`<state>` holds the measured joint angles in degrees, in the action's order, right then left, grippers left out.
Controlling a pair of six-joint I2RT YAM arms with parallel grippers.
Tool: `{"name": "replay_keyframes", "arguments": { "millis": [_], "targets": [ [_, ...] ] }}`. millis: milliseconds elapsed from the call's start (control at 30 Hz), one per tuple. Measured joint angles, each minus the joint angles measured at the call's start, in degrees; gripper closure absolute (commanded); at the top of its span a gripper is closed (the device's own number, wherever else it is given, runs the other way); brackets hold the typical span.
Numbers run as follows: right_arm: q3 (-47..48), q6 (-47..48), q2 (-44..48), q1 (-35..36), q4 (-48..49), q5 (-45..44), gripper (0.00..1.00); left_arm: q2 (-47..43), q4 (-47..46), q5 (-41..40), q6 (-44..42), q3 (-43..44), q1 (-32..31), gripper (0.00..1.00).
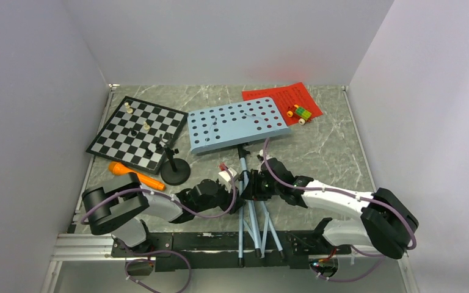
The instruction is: Pack up the instrument practice props
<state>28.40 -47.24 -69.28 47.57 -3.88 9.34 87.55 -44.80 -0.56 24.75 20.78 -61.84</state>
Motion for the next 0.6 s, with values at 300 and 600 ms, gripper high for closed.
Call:
{"name": "replay_keyframes", "arguments": {
  "millis": [300,600],
  "targets": [
    [-1.9,-3.2,-6.3,-0.1,10.4,1.6,1.00,2.7,-0.3,0.2,1.4,-0.2,0.9,0.47],
    [-1.3,-4.0,-9.8,0.1,15.8,2.5,0.53,-4.3,1.3,-2.8,2.1,-3.8,1.2,0.29]
  ]
}}
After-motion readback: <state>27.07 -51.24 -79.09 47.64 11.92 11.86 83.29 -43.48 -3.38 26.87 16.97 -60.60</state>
